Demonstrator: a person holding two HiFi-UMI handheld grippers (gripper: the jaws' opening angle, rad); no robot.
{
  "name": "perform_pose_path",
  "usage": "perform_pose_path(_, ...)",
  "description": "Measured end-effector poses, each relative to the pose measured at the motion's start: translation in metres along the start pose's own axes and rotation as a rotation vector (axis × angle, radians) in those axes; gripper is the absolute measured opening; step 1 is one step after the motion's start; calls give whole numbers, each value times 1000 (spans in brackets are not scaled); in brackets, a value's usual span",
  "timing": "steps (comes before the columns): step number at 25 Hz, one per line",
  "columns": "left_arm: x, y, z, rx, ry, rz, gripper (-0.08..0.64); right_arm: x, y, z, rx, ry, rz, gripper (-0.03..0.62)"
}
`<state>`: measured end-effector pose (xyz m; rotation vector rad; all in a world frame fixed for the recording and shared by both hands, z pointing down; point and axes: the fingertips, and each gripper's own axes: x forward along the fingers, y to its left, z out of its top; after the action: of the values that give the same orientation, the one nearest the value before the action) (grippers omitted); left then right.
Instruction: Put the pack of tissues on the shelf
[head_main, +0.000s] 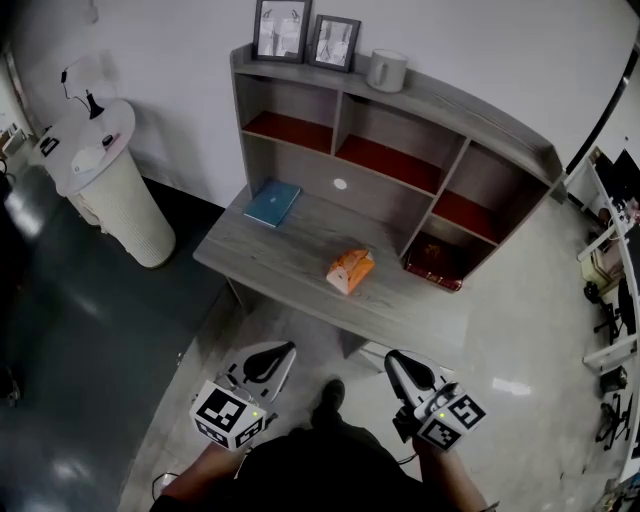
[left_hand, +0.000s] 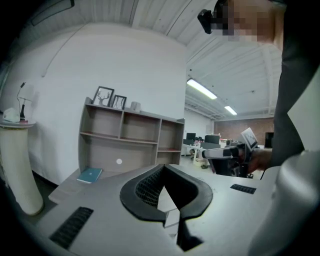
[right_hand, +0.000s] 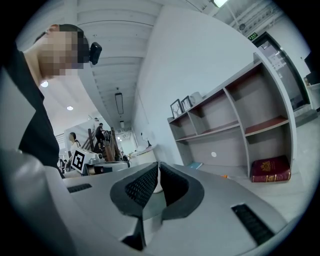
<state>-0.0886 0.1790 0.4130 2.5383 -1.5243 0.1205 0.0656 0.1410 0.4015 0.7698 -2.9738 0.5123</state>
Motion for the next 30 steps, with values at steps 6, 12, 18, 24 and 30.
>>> perform_pose_path(6, 57, 31, 20, -1, -9, 17, 14, 39, -49, 18, 15, 28, 31, 21)
perform_pose_path(12, 103, 51, 35, 4, 5, 47, 14, 62, -94, 39, 59, 13, 65, 21)
perform_pose_path(18, 136, 66, 40, -8, 10, 52, 14, 76, -126, 47, 56, 21, 60, 21)
perform_pose_path(24, 163, 90, 44, -6, 15, 14, 14, 101, -142, 52, 77, 3, 32, 21)
perform_pose_path(30, 187, 137, 53, 5, 23, -67, 14, 145, -157, 60, 73, 3, -58, 21)
